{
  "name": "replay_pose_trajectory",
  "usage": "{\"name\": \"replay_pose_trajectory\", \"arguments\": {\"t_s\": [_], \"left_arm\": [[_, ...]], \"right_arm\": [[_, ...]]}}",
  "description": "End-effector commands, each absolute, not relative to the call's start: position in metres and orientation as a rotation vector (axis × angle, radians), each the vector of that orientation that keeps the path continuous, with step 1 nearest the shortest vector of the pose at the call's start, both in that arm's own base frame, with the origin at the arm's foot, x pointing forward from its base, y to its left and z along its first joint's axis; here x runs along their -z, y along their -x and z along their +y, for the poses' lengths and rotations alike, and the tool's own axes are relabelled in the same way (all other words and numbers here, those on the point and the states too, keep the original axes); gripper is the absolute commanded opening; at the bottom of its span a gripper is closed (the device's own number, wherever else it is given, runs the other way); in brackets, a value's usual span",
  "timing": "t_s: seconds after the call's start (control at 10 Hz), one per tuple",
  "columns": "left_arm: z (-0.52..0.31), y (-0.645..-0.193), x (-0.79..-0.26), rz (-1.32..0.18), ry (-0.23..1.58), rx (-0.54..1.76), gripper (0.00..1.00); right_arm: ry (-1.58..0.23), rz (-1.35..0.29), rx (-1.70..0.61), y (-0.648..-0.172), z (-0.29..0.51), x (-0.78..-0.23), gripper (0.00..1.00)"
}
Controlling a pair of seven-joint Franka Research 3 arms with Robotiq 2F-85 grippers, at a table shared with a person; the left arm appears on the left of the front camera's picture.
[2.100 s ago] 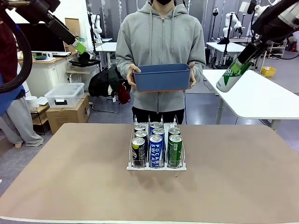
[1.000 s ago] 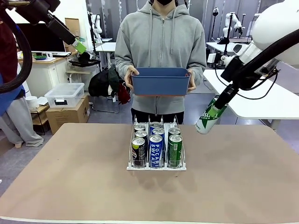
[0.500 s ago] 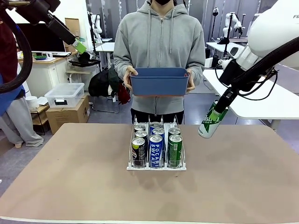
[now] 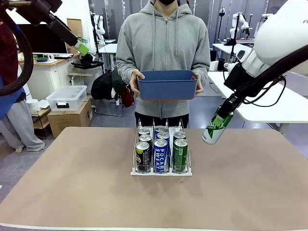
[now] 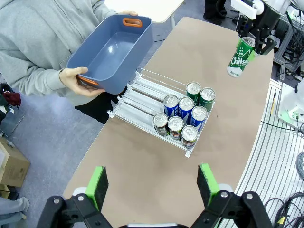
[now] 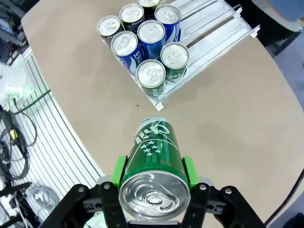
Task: Fill the beverage cans into the dispenser.
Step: Place the picked Sprite in the line of the Automatic Can Dispenser with the same cans.
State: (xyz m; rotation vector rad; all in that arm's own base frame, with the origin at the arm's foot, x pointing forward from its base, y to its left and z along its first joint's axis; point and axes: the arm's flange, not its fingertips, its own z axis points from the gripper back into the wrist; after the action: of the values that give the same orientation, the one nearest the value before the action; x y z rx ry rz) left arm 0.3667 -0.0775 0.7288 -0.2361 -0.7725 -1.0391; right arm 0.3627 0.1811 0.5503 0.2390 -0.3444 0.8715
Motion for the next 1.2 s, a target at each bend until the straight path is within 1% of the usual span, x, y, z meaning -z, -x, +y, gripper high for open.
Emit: {"name": "replay_pose_trajectory", "arguments": {"t_s": [0.0,0.2,0.4,0.8,1.1], "left_arm": [[-0.076,-0.367,-0.728,-0.771,0.237,1.036,1.0],[-0.076,-0.367,-0.728,-0.771,0.237,1.036,1.0],[-0.076,-0.367,-0.728,-0.771,0.237,1.036,1.0],[-0.076,-0.367,-0.728,-0.771,0.237,1.036,1.0],[-0.076,-0.367,-0.728,-0.771,0.237,1.036,1.0]], "right_arm": [[-0.209,-0.414,-0.783,-0.337,0.197,-0.544,0.58],[-0.187,-0.443,-0.803,-0.316,0.215,-0.537,0.58],[-0.136,-0.448,-0.786,-0.306,0.229,-0.529,0.58],[-0.13,-0.457,-0.806,-0.308,0.254,-0.504,0.58],[-0.098,-0.409,-0.821,-0.318,0.277,-0.48,0.58]]}}
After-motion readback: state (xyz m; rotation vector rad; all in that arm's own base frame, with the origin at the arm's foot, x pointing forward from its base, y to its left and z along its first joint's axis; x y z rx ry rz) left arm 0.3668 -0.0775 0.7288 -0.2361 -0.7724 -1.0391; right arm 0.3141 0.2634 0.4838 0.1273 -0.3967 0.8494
